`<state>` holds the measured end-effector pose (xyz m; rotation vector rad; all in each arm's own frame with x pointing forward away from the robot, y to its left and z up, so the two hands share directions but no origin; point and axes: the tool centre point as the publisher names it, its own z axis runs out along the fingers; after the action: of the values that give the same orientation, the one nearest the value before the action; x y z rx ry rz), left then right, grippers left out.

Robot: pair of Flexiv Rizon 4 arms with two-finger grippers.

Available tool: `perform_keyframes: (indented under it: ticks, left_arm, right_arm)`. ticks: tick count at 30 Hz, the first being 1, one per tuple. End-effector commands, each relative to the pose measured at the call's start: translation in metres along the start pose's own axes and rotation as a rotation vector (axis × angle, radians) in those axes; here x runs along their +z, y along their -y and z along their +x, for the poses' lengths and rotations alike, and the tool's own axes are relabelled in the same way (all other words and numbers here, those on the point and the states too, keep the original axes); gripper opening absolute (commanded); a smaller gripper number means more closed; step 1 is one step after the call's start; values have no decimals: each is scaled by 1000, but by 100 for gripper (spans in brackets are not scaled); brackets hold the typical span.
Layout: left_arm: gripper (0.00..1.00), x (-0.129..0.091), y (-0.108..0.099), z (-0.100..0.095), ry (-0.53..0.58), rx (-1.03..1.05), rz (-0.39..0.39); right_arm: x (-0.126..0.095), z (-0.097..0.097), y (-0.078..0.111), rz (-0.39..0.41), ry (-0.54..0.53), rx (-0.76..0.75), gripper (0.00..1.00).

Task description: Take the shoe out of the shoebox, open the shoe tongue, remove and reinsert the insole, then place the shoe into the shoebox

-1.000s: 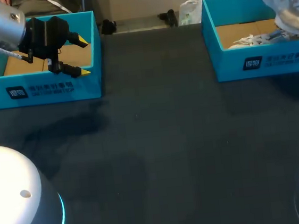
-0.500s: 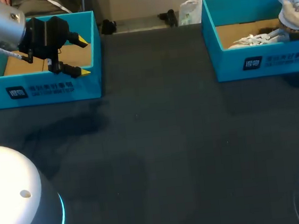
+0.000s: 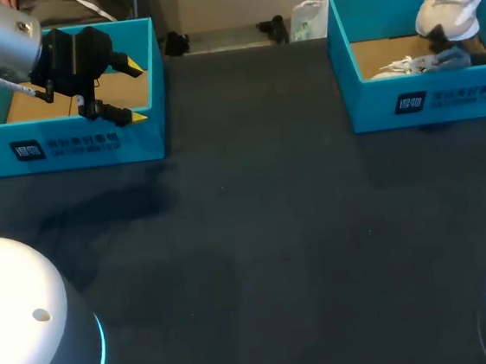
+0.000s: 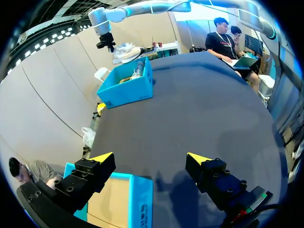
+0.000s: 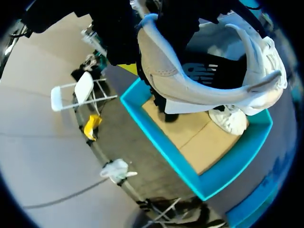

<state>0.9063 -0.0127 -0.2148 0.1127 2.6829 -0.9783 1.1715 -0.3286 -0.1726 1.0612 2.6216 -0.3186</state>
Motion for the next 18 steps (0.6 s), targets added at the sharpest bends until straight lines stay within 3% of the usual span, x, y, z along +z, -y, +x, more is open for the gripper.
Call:
perform_keyframes:
  ticks: [1, 6, 12, 18]
  left_arm:
    - [100, 0, 0, -1, -2, 0, -3]
    - [100, 0, 0, -1, -2, 0, -3]
    - [100, 0, 0, -1, -2, 0, -3]
    - [100, 0, 0, -1, -2, 0, -3]
  right_arm:
    - [-3, 14, 15, 70, 5, 472, 0]
    - [-2, 23, 26, 105, -48, 636, 0]
    - [-1, 28, 39, 87, -67, 793, 0]
    - [-1, 29, 40, 99, -72, 811, 0]
